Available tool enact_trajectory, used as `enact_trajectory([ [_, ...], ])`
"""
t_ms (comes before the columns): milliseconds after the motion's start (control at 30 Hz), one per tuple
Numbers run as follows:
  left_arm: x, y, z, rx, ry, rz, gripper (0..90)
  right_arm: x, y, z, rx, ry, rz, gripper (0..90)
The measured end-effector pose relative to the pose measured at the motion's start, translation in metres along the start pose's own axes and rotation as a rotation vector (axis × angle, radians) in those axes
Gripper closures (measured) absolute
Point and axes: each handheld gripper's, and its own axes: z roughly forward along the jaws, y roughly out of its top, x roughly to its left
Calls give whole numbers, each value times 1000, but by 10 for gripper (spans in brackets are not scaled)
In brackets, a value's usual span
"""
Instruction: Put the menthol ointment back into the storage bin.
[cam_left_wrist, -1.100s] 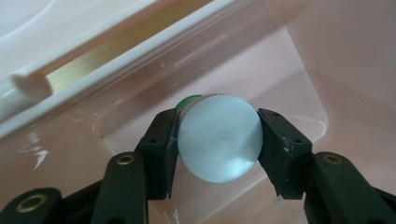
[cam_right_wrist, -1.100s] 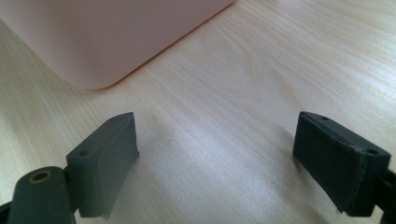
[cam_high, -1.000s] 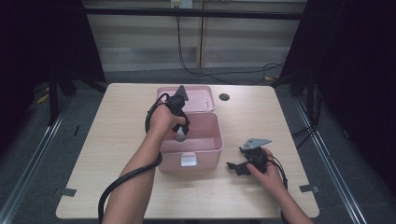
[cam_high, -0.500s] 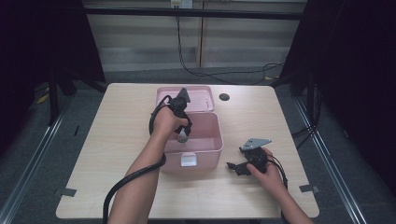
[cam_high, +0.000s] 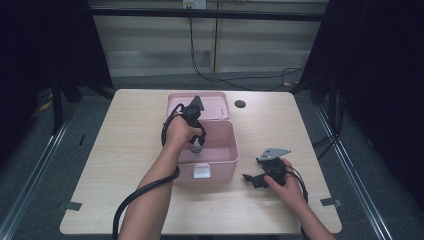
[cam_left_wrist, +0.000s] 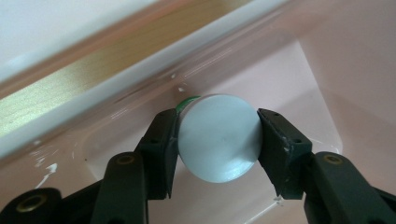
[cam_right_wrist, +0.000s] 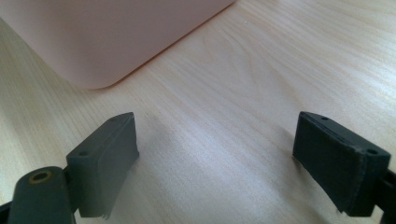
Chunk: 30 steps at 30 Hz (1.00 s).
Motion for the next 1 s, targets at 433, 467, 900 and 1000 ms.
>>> enact_trajectory([
  [433, 5, -1, 6, -19, 15, -17, 498, 0, 0, 0, -1, 0, 0, 133],
  [467, 6, -1, 6, -19, 18, -18, 498, 0, 0, 0, -1, 0, 0, 132],
  [900, 10, -3, 12, -23, 19, -29, 498, 0, 0, 0, -2, 0, -1, 132],
  [1000, 9, -3, 13, -24, 23, -29, 497, 0, 0, 0, -2, 0, -1, 132],
])
